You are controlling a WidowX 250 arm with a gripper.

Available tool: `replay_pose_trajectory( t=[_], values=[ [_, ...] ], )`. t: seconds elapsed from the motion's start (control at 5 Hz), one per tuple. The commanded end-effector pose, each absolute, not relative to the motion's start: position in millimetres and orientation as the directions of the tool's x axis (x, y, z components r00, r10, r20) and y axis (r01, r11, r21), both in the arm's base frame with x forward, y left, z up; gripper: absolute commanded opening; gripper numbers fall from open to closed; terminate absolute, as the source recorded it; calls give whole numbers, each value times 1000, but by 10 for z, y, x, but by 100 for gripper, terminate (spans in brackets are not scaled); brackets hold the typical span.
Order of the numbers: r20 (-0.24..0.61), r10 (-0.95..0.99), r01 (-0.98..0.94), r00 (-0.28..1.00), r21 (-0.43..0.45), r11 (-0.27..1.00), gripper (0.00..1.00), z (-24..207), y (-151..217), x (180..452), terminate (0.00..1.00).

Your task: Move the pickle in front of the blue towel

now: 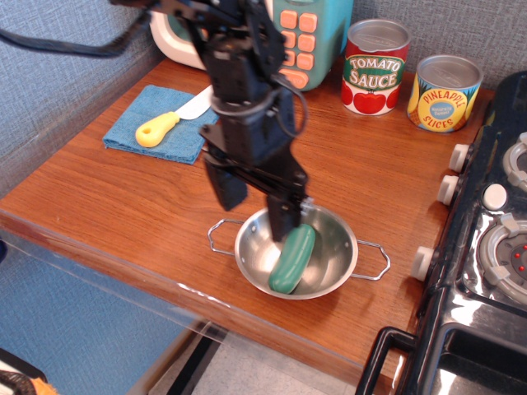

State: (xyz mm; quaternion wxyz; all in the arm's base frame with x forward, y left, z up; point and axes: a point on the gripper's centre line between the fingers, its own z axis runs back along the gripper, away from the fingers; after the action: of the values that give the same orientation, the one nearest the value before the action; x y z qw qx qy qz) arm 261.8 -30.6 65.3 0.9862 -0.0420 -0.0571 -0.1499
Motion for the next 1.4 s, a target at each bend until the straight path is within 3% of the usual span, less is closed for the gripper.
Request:
replay_pose_trajectory(
  t=[0.0, 0.8, 1.0, 1.2],
  values=[
    [144, -256, 259, 956, -4, 966, 100, 618, -512, 2692, 0],
    [20, -140, 140, 990, 35, 990, 100, 75, -462, 2698, 0],
    [16, -116, 116, 993, -1, 993, 0, 39, -444, 2641, 0],
    [20, -130, 131, 991, -27, 991, 0, 111, -457, 2621, 0]
  ],
)
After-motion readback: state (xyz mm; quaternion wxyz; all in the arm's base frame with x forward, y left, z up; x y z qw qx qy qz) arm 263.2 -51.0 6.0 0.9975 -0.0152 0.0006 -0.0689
